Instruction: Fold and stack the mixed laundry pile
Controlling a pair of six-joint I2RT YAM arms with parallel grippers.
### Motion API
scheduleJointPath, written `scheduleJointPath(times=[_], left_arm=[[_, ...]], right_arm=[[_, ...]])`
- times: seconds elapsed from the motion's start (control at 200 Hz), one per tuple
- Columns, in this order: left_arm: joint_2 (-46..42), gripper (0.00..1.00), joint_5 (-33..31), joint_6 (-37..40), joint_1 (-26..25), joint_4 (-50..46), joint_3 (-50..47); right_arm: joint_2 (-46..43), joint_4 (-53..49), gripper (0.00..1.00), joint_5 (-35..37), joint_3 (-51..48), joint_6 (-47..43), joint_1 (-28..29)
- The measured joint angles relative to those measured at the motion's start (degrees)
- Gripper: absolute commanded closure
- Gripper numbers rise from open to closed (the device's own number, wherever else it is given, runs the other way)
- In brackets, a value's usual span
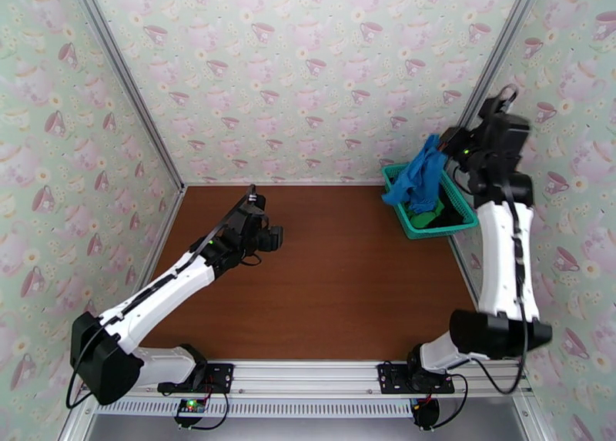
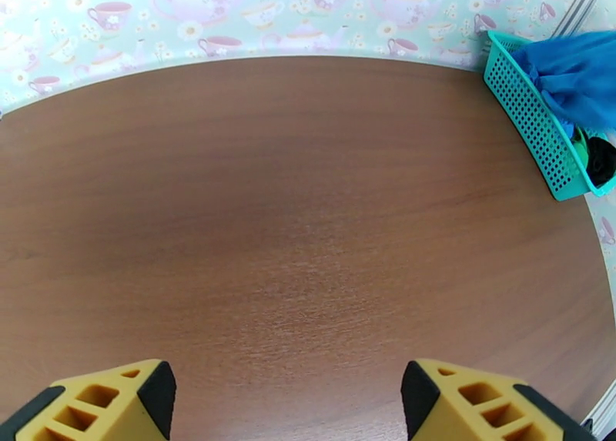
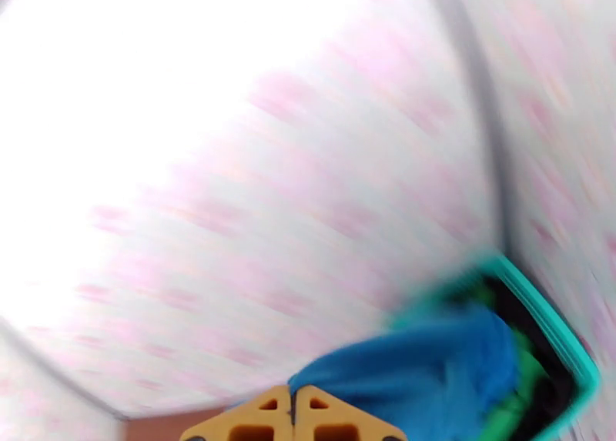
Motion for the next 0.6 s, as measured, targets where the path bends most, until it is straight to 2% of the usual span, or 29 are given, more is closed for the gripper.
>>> scheduleJointPath(times=[0.13,0.26,0.356,0.416,0.531,0.601], left_arm=[[-1.4,0.18,0.33,2.64,-0.24,0.7,1.14],[-5.66,0.18,0.83,5.64,-1.81,1.81,1.14],[-9.9,0.17,2.43,7.48,-3.76,2.38,1.14],[-12.7,0.13,4.13,8.68,-5.73,2.8,1.09],[-17.92,0.01,7.93,11.19,-12.17,4.04,0.0],[-20.15,0.0,9.55,12.31,-16.41,5.35,-1.51]], right_arm=[[0.24,1.22,1.0,-7.04,10.73,3.39,3.43],[-0.35,2.1,1.0,-11.72,13.49,5.88,8.33],[-0.83,2.12,1.0,-12.57,11.45,5.86,12.76],[-1.29,2.1,1.0,-12.5,8.46,5.79,15.3],[-1.4,2.05,1.0,-11.43,2.05,5.33,19.06],[-1.4,2.12,1.0,-10.51,-2.38,5.05,20.87]])
